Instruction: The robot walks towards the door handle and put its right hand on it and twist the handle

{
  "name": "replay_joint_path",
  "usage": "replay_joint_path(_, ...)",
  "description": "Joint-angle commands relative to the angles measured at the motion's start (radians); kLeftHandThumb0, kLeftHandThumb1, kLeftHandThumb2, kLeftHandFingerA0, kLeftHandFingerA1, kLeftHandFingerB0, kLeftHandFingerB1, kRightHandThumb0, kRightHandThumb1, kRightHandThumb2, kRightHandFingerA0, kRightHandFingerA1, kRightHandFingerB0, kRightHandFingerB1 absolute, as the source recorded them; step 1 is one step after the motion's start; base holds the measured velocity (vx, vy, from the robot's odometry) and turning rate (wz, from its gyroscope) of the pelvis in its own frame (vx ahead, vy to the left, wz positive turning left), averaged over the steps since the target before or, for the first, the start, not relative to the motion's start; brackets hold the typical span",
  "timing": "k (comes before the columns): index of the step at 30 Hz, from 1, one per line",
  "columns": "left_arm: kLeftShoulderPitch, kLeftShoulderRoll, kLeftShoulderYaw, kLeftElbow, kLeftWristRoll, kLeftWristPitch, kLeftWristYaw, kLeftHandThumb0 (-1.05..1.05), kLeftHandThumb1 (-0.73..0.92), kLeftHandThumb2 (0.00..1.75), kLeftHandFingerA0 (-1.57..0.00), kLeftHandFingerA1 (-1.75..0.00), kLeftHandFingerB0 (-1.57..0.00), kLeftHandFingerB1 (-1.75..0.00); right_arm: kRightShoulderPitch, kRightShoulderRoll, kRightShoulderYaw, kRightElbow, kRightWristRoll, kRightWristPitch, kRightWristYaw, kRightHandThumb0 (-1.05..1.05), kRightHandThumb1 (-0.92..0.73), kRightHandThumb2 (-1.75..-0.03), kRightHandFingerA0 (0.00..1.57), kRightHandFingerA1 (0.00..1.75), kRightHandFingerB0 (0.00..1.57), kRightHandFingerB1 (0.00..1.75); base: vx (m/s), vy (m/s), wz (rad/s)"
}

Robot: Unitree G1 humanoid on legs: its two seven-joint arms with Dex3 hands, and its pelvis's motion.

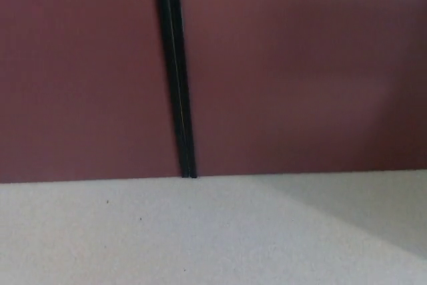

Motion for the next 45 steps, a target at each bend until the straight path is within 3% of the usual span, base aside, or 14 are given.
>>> replay_joint_path(1, 0.009, 0.004, -0.009, 0.004, 0.016, 0.0, 0.004, -0.26, 0.57, 0.57, -0.6, -0.47, -0.5, -0.66, 0.008, 0.006, -0.008, 0.005, 0.015, 0.015, 0.023, -0.14, -0.54, -0.56, 0.66, 0.46, 0.55, 0.42, 0.11, -0.052, -0.03)
replay_joint_path(25, -0.001, 0.004, -0.036, 0.008, 0.039, -0.01, 0.009, -0.27, 0.57, 0.57, -0.68, -0.53, -0.56, -0.68, 0.032, -0.002, 0.005, 0.008, 0.008, 0.016, 0.055, -0.16, -0.55, -0.56, 0.7, 0.48, 0.58, 0.43, 0.22, -0.035, 0.02)
replay_joint_path(45, 0.003, 0.003, -0.038, 0.01, 0.038, 0.002, -0.015, -0.28, 0.57, 0.57, -0.76, -0.57, -0.59, -0.68, 0.04, -0.003, 0.008, 0.014, 0.025, 0.017, 0.074, -0.15, -0.55, -0.56, 0.67, 0.47, 0.57, 0.42, 0.29, 0.174, -0.04)
